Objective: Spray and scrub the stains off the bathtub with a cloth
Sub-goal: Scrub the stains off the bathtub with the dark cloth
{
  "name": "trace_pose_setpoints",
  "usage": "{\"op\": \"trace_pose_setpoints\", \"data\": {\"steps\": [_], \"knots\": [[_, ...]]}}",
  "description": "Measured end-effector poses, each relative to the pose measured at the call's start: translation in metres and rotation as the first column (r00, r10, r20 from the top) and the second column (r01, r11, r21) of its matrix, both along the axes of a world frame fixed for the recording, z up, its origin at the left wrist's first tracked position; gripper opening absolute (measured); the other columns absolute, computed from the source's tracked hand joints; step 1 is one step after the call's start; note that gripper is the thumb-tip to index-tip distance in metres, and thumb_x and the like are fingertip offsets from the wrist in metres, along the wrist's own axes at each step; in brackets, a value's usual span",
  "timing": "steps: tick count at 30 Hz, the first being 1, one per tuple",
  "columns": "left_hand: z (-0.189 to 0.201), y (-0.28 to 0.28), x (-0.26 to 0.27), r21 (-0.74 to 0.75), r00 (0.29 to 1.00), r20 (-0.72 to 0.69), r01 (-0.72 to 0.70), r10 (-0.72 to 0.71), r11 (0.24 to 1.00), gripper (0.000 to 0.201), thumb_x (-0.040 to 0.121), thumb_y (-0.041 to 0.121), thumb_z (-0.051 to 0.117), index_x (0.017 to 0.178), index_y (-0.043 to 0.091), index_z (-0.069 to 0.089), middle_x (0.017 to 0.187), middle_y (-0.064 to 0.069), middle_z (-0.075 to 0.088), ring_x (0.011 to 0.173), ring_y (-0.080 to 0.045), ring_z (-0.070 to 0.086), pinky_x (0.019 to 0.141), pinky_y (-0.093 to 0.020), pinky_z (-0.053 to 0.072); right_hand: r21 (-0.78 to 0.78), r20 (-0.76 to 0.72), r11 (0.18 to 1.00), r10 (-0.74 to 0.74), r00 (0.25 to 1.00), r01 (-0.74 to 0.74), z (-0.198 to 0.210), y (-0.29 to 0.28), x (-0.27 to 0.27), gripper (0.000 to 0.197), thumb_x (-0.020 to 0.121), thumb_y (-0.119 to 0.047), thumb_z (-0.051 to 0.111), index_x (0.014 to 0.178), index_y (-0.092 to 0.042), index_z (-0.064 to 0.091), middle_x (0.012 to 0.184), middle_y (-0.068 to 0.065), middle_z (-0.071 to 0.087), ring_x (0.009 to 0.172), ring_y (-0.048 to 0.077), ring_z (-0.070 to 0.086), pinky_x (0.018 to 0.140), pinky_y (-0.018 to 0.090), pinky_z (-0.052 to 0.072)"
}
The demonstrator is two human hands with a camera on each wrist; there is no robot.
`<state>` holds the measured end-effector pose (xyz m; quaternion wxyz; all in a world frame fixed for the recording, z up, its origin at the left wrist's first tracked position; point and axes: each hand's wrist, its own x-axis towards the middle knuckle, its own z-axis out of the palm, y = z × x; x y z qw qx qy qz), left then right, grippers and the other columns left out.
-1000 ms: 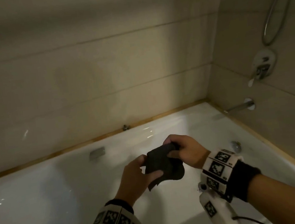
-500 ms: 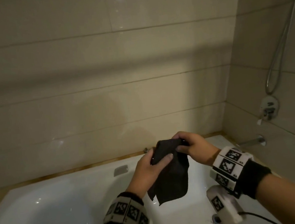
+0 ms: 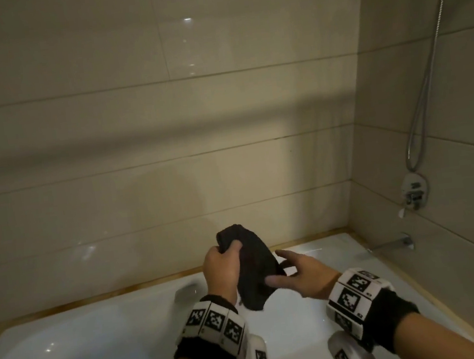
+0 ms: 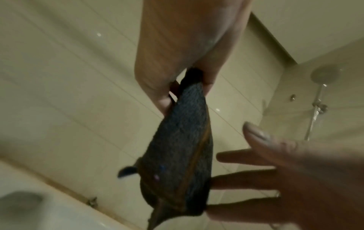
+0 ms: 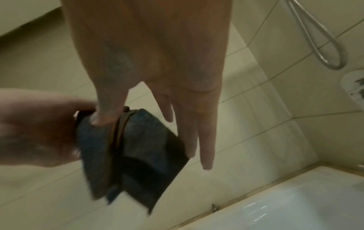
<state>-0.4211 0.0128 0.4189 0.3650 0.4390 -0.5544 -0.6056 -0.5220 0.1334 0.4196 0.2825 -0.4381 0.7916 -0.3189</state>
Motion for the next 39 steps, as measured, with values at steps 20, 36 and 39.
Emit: {"op": "trace_pose_setpoints", "data": {"steps": [20, 36, 39], "knots": [[-0.046, 0.021, 0.033, 0.113, 0.945, -0.051, 0.326, -0.323, 0.938, 0.066, 0.055, 0.037, 0.082, 0.113, 0.013, 0.06, 0.116, -0.008, 0.062, 0.11, -0.025, 0.057, 0.097, -0.048, 0.046, -0.482, 0.372, 0.859, 0.019, 0.928, 0.175, -0.034, -0.02, -0.003, 0.063, 0.078, 0.023, 0.043, 0.122, -0.02, 0.056, 0.113, 0.012, 0.061, 0.085, 0.022, 0.063, 0.061, 0.019, 0.054], [-0.142, 0.038, 0.114, 0.346, 0.955, -0.113, 0.298, -0.275, 0.89, 0.051, 0.066, -0.017, 0.068, 0.109, 0.008, 0.055, 0.105, -0.023, 0.062, 0.085, -0.031, 0.065, 0.072, -0.043, 0.056, 0.079, 0.61, 0.996, -0.013, 0.792, -0.045, -0.116, -0.01, 0.06, 0.059, 0.081, -0.004, 0.067, 0.132, -0.022, 0.043, 0.12, 0.007, 0.057, 0.105, 0.025, 0.056, 0.076, 0.04, 0.055], [-0.167, 0.044, 0.135, 0.363, 0.938, -0.025, 0.331, -0.346, 0.871, 0.057, 0.064, -0.017, 0.07, 0.114, 0.004, 0.054, 0.108, -0.025, 0.062, 0.093, -0.035, 0.064, 0.07, -0.04, 0.058, 0.096, 0.591, 0.995, -0.033, 0.806, -0.029, -0.152, -0.002, 0.081, 0.053, 0.079, 0.005, 0.066, 0.12, -0.022, 0.047, 0.108, 0.006, 0.058, 0.097, 0.027, 0.058, 0.072, 0.043, 0.056]]}}
